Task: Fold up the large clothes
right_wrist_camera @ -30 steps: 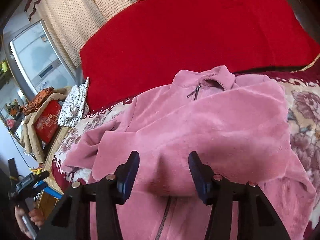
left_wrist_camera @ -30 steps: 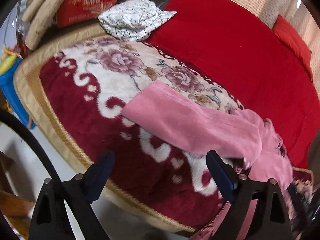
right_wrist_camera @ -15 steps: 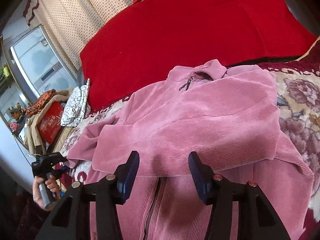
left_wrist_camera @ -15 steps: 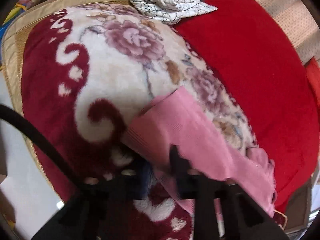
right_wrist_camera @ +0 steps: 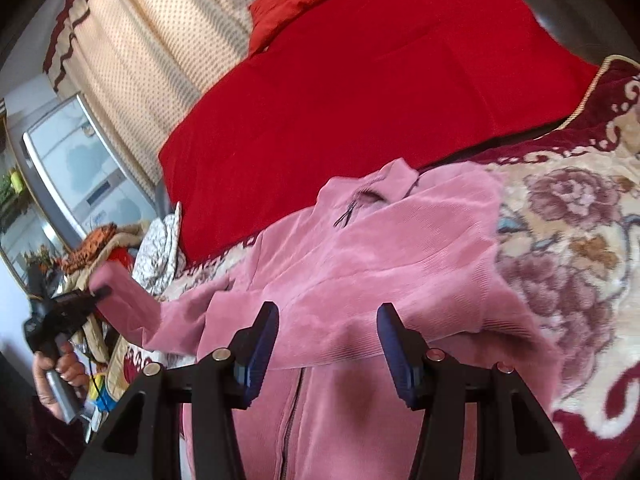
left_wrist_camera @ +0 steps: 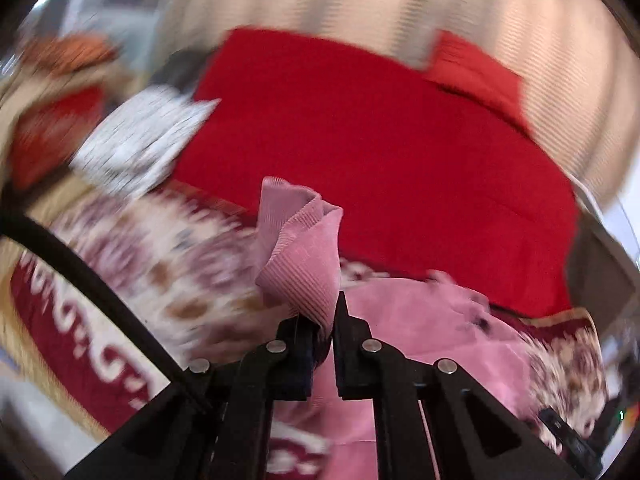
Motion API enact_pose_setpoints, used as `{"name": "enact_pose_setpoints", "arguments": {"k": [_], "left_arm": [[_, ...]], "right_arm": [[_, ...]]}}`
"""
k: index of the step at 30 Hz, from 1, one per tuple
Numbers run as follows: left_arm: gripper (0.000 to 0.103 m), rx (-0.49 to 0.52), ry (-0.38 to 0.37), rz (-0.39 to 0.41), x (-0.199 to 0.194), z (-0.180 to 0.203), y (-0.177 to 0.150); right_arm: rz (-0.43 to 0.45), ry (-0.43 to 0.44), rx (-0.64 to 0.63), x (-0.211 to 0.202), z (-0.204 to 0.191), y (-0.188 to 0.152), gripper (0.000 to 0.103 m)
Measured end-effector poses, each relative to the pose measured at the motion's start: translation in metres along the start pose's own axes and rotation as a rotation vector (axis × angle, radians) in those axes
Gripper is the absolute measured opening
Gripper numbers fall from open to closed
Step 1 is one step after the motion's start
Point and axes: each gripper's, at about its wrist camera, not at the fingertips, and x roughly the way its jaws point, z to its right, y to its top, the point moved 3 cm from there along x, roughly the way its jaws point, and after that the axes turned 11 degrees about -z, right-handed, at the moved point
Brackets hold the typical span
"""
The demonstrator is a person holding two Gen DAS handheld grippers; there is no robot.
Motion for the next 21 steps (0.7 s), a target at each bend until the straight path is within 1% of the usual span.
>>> {"name": "enact_pose_setpoints", "arguments": {"k": [1,4,6,7,8,9,10,11,13,15,18,20,21], "left_arm": [[0.008,0.039,-0.019,0.002,-0.001,0.02,0.003],[0.008,0.173,-0.096,-0.005,-0.005,0.096,0.008],[0.009,0.275,-0.116,-0.025,-0.002,0.149,0.007],[0.018,0.312,-0.12,-0.033,-0.001,0.167,0.004],[0.027,0.356,-0.136,-0.037,-0.001,0.183,0.001],[0.051,0.392,-0.147,-0.034,-0.002,0.196,-0.002],[0.068,0.419,-0.161,-0.006,-0.008,0.205,-0.007],[0.07,0.431,-0.173,0.032,-0.014,0.207,-0.01],[0.071,0.443,-0.185,0.071,-0.019,0.198,-0.014],[0.071,0.419,-0.147,0.063,-0.013,0.182,-0.014],[0.071,0.341,-0.019,-0.01,0.012,0.139,-0.013],[0.07,0.293,0.061,-0.085,0.037,0.108,-0.017],[0.07,0.273,0.101,-0.126,0.05,0.093,-0.02]], "right_arm": [[0.012,-0.002,0.01,-0.005,0.003,0.001,0.055],[0.045,-0.009,0.038,-0.022,0.015,0.004,0.055],[0.063,-0.018,0.056,-0.031,0.025,0.006,0.055],[0.069,-0.021,0.069,-0.036,0.029,0.007,0.055],[0.072,-0.023,0.082,-0.04,0.033,0.007,0.058],[0.076,-0.021,0.1,-0.044,0.038,0.008,0.061],[0.08,-0.019,0.115,-0.048,0.043,0.009,0.067],[0.09,-0.017,0.131,-0.053,0.048,0.01,0.07],[0.1,-0.019,0.139,-0.058,0.053,0.011,0.07],[0.092,-0.017,0.14,-0.058,0.055,0.014,0.07],[0.053,0.038,0.153,-0.043,0.053,0.024,0.07],[-0.021,0.073,0.144,-0.02,0.048,0.034,0.07],[-0.04,0.086,0.147,-0.009,0.047,0.037,0.07]]}}
